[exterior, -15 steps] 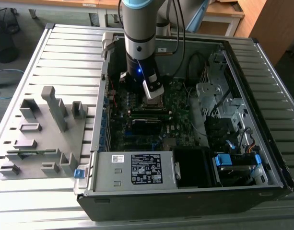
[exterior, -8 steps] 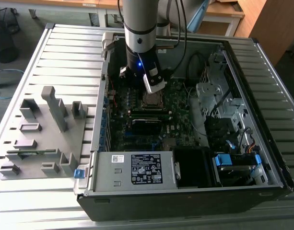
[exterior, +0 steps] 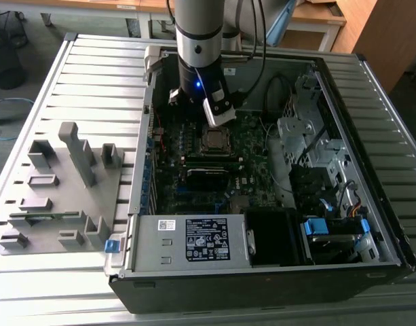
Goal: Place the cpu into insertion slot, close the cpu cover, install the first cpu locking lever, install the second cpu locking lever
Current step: 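Install the second cpu locking lever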
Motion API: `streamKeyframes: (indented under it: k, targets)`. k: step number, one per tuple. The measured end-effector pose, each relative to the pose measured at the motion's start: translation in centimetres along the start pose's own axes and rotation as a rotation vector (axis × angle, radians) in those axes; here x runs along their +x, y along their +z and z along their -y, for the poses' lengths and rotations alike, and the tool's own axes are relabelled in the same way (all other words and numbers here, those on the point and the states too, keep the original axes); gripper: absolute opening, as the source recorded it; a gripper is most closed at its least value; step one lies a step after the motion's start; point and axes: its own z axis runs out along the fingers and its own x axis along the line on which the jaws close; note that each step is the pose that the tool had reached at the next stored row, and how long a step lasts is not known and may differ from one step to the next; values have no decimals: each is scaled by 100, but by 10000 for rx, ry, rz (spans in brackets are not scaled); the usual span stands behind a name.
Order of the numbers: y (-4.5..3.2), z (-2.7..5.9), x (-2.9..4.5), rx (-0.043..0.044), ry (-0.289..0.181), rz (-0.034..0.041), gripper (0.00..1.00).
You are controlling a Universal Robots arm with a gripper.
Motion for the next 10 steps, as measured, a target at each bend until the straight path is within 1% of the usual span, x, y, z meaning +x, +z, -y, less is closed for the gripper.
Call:
streamKeyframes:
  k: [2, 5, 10]
  targets:
    - [-33, -5, -10, 1, 0, -3, 10]
    - [-30, -9, -58, 11, 14, -4, 10]
    - [-24, -17, -157, 90, 80, 6, 10]
